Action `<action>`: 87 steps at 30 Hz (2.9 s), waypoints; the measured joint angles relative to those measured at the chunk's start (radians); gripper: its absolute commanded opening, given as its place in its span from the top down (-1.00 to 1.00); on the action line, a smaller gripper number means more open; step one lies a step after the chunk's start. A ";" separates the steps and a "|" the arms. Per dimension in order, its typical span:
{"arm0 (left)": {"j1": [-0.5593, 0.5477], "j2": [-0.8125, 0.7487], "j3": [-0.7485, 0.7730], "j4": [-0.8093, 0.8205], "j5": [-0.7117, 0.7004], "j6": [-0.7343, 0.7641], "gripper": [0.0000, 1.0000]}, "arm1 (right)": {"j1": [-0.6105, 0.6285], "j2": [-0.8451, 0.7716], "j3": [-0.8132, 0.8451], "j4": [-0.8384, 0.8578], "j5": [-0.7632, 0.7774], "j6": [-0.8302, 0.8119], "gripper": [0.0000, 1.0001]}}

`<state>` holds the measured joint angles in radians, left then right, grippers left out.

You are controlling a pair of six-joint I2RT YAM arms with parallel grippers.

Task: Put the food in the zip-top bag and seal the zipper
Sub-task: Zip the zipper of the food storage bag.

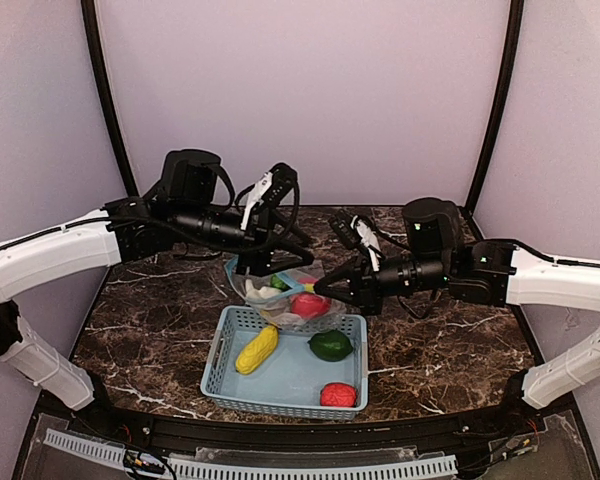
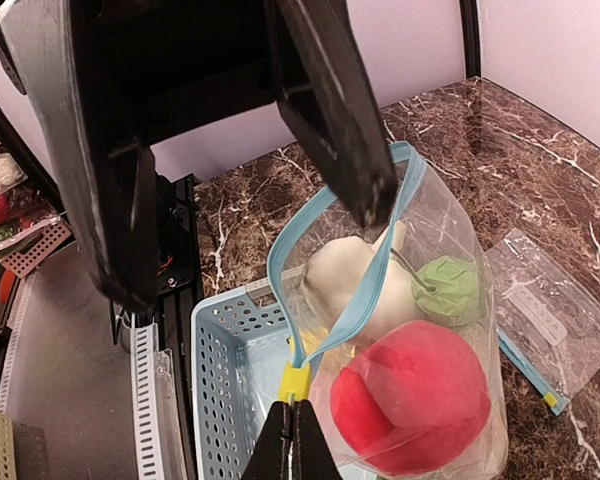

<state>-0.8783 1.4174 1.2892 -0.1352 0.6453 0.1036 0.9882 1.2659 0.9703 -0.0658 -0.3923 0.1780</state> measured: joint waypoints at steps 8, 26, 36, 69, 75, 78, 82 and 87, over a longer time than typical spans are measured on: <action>0.000 0.068 0.004 -0.090 0.056 0.023 0.21 | -0.005 -0.003 0.000 -0.003 0.000 -0.009 1.00; 0.002 0.111 0.004 -0.129 0.079 0.050 0.90 | -0.016 -0.010 0.000 -0.010 0.008 -0.010 1.00; 0.002 0.111 0.004 -0.117 0.067 0.054 0.99 | -0.016 -0.019 0.000 -0.011 0.050 -0.010 1.00; 0.000 0.104 0.016 -0.094 -0.064 0.114 0.99 | -0.034 -0.100 0.016 -0.097 0.274 -0.068 1.00; 0.006 0.104 0.016 -0.102 -0.076 0.121 0.99 | -0.050 -0.100 0.029 -0.115 0.297 -0.068 1.00; 0.008 0.103 0.016 -0.102 -0.082 0.122 0.99 | -0.056 -0.100 0.039 -0.121 0.317 -0.067 1.00; 0.011 0.099 0.016 -0.103 -0.089 0.127 0.99 | -0.062 -0.097 0.053 -0.131 0.346 -0.064 1.00; 0.013 0.098 0.016 -0.103 -0.100 0.132 0.99 | -0.069 -0.084 0.077 -0.158 0.383 -0.060 1.00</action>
<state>-0.8654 1.5158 1.3048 -0.2382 0.5453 0.2352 0.9192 1.1824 1.0477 -0.2234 -0.0090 0.1181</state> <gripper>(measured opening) 0.064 0.004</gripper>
